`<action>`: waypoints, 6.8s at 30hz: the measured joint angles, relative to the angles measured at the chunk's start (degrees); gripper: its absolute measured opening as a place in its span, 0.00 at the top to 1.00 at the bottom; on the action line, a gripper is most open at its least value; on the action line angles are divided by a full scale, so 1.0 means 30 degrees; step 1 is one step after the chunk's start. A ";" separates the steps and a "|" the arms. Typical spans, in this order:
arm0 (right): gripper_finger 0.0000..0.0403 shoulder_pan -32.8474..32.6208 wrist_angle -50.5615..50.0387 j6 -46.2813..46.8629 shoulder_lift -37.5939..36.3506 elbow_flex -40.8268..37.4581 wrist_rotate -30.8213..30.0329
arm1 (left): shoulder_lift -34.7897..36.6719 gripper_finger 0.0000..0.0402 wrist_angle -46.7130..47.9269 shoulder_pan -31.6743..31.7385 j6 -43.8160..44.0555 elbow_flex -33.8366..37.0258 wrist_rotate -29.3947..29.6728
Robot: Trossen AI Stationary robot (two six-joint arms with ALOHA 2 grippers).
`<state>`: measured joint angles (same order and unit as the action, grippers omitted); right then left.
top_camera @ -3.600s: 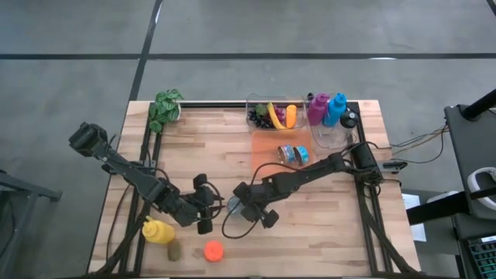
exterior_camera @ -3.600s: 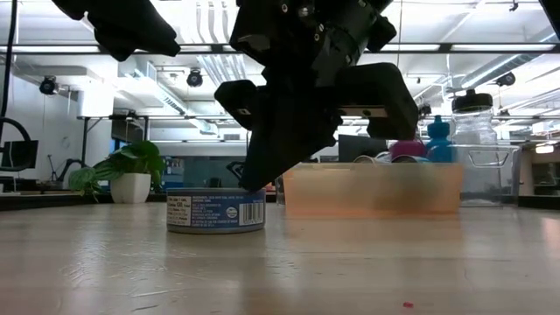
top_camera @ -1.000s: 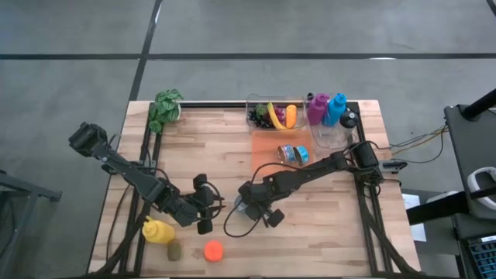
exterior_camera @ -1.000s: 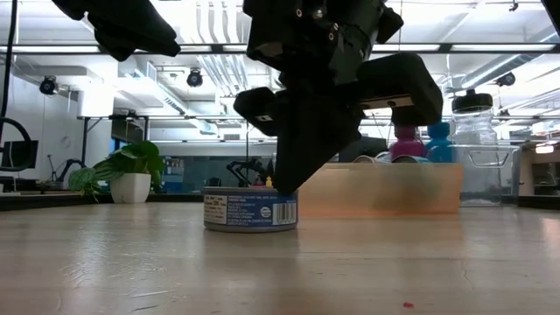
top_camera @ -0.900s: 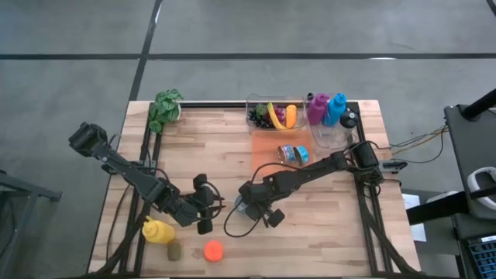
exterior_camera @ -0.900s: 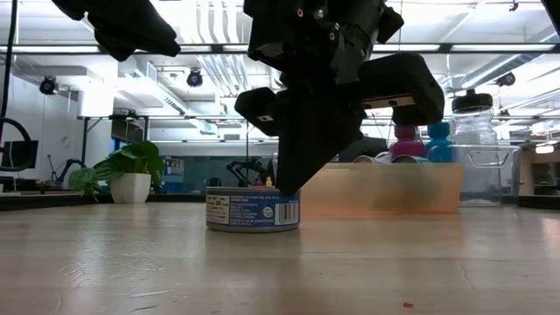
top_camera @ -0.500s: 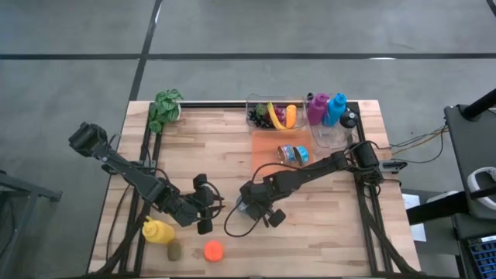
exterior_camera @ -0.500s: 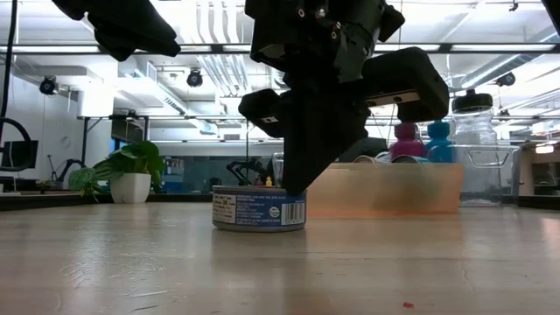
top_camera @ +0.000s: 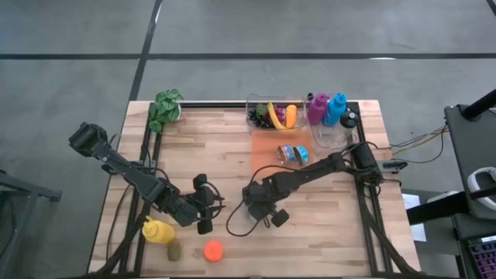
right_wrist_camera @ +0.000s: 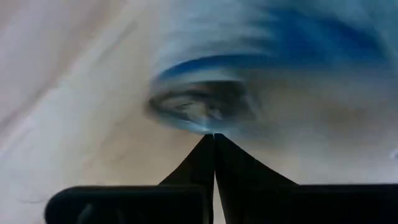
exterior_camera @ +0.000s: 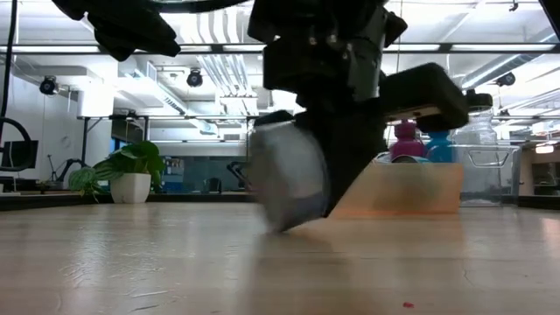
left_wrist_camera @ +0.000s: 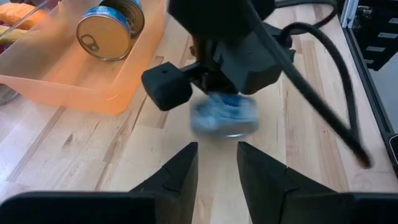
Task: Pick & Place Food Item
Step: Put the blue tuna can into the orange bin
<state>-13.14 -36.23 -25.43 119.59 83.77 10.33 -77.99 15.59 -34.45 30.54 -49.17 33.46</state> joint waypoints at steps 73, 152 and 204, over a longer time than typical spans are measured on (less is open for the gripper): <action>0.98 -0.1378 0.2815 0.4282 -0.2725 0.0036 -0.2792 | 0.0004 0.71 0.0191 0.0010 0.0000 0.0036 -0.0001; 0.98 -0.2070 0.4190 0.6493 -0.1020 -0.0248 -0.3525 | 0.0004 0.71 0.0168 0.0018 0.0387 0.0291 -0.0001; 0.98 -0.1735 0.4279 0.8634 -0.1027 -0.1319 -0.4008 | 0.0004 0.71 -0.0102 0.0025 0.0328 0.0284 -0.0001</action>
<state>-18.35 -23.40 0.47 116.51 79.81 -1.69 -77.97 15.29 -34.37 31.53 -48.31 33.45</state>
